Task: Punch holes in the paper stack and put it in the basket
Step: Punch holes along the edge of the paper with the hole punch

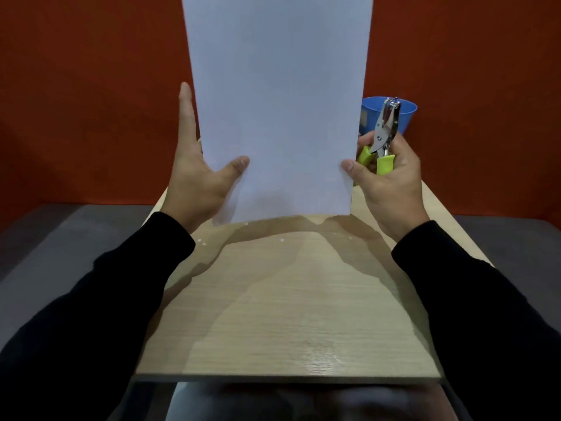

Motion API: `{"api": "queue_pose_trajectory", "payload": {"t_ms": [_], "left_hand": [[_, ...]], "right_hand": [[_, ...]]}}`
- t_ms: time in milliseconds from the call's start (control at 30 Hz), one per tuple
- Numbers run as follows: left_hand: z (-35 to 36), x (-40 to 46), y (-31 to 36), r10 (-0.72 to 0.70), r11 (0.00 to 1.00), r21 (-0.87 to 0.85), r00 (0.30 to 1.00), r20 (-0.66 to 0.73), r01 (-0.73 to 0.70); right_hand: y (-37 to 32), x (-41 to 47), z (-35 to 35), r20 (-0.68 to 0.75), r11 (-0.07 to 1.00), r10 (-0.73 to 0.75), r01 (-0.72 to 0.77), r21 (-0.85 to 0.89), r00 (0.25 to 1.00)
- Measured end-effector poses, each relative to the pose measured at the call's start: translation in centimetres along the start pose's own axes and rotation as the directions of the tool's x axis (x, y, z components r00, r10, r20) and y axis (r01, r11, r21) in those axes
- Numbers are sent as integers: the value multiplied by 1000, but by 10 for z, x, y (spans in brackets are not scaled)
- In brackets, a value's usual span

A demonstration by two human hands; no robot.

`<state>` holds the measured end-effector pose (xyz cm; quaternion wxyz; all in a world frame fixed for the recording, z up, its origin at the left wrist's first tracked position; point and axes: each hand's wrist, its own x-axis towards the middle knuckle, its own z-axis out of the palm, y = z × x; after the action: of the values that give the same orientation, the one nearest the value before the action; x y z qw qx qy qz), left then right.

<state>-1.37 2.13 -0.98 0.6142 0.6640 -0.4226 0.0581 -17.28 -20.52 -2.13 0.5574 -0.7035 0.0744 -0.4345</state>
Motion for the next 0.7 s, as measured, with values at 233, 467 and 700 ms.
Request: {"api": "queue_pose_trajectory", "payload": {"t_ms": [233,467,700], "left_hand": [[3,3,-9,39,998,50,995,-97,-34],[6,0,-13,156,982,124,981,-118,-141],[6,-1,-30,1,973,229,999,-42,9]], "right_hand": [[3,-3,2,40,999,41,-42,20,998],[4,-5,2,58,999,14,-12,-34,998],[7,-7,2,89,996,76,-71,-63,993]]}}
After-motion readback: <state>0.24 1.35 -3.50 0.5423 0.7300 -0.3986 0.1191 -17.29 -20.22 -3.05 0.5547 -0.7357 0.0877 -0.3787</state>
